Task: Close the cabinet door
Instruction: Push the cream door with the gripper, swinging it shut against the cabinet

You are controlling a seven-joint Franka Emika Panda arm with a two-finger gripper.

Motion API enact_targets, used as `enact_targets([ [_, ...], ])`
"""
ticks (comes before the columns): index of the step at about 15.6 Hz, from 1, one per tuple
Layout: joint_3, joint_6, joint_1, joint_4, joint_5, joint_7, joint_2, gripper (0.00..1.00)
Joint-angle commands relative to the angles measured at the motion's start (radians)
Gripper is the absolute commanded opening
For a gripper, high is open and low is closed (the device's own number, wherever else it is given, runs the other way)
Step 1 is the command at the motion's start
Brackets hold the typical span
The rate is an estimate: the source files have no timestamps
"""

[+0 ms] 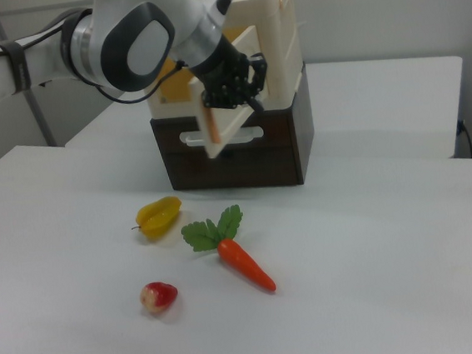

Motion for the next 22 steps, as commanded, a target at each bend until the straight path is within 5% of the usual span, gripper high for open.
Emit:
enact_targets([
  [1,-0.002,0.016,0.053,-0.047,0.030,-0.031,-0.015,0.00],
  [12,0.087,0.031,0.130,-0.041,0.229,0.087,-0.012,0.02],
  [22,0.196,0.255,0.176,0.019,0.211,0.503,0.089,0.03],
])
